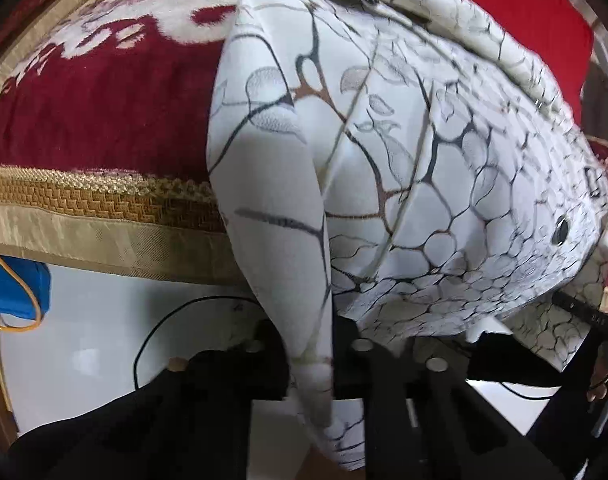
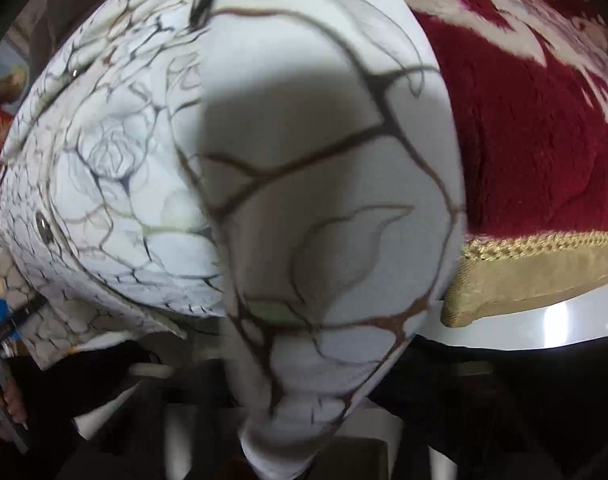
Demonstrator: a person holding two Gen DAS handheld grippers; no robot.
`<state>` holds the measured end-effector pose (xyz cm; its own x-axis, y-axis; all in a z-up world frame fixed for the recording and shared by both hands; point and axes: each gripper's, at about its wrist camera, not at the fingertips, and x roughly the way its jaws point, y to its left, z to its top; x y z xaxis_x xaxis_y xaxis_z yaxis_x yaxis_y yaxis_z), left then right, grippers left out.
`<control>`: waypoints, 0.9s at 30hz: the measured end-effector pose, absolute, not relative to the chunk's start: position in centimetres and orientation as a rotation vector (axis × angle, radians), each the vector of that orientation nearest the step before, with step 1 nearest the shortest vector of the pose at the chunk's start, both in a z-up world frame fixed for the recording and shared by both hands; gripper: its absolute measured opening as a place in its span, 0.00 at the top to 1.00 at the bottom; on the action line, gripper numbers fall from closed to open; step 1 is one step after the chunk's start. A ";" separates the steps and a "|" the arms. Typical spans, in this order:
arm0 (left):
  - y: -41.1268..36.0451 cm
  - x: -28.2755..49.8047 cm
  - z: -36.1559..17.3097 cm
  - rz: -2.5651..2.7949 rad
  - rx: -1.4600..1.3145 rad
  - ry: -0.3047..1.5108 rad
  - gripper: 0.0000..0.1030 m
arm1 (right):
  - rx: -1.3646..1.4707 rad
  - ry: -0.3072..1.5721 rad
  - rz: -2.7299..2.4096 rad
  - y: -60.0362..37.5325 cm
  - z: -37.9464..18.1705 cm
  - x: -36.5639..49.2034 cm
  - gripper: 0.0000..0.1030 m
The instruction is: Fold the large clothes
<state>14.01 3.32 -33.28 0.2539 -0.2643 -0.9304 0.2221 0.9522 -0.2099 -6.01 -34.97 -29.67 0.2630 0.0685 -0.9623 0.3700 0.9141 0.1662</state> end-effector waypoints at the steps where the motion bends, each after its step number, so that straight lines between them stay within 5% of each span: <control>1: 3.7 14.1 -32.9 -0.346 -0.052 1.268 0.93 | 0.403 1.287 -0.204 -35.1 -29.3 -6.2 0.89; 3: 4.0 14.2 -32.3 -0.382 -0.080 1.263 0.94 | 0.478 1.260 -0.140 -35.7 -27.7 -6.9 0.95; 15: 8.5 17.7 -17.4 -0.762 -0.323 1.056 0.95 | 0.686 0.803 0.255 -38.9 -11.9 -5.3 0.96; 21: 8.5 30.3 -9.6 -0.749 -0.412 0.970 0.95 | 0.749 0.616 0.180 -43.5 -6.2 2.2 0.96; 27: 5.7 43.8 -12.4 -0.649 -0.493 1.059 0.91 | 0.939 0.592 0.001 -51.9 -8.6 14.3 0.95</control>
